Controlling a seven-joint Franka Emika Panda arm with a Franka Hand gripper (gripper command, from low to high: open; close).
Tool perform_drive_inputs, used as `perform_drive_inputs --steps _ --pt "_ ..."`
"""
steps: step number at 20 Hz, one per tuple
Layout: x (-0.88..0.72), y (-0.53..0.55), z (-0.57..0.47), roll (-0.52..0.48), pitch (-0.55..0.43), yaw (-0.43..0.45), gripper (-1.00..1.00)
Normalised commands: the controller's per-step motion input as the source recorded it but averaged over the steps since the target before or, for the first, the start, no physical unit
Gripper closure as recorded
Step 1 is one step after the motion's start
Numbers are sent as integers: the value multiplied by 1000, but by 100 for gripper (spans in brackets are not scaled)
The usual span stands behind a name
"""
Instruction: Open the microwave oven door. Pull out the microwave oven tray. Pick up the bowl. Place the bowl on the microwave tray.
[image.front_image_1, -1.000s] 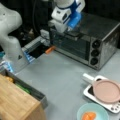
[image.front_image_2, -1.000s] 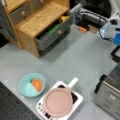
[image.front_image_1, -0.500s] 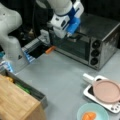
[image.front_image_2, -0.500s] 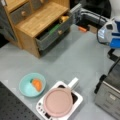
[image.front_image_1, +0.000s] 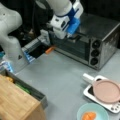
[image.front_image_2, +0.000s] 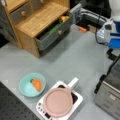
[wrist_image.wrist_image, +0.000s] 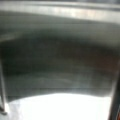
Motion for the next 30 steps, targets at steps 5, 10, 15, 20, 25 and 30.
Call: perform_drive_inputs --steps 5,10,15,20,25,30 --pt "-196 -687 -397 230 -23 146 -100" --pt "-199 -443 -355 132 -34 134 -100" --pt "-80 -153 -175 60 -55 115 -100" --pt "61 -62 -112 47 -83 97 -100" --pt "134 -235 -192 136 -93 173 -100" --pt "246 -577 -281 193 -74 261 -100"
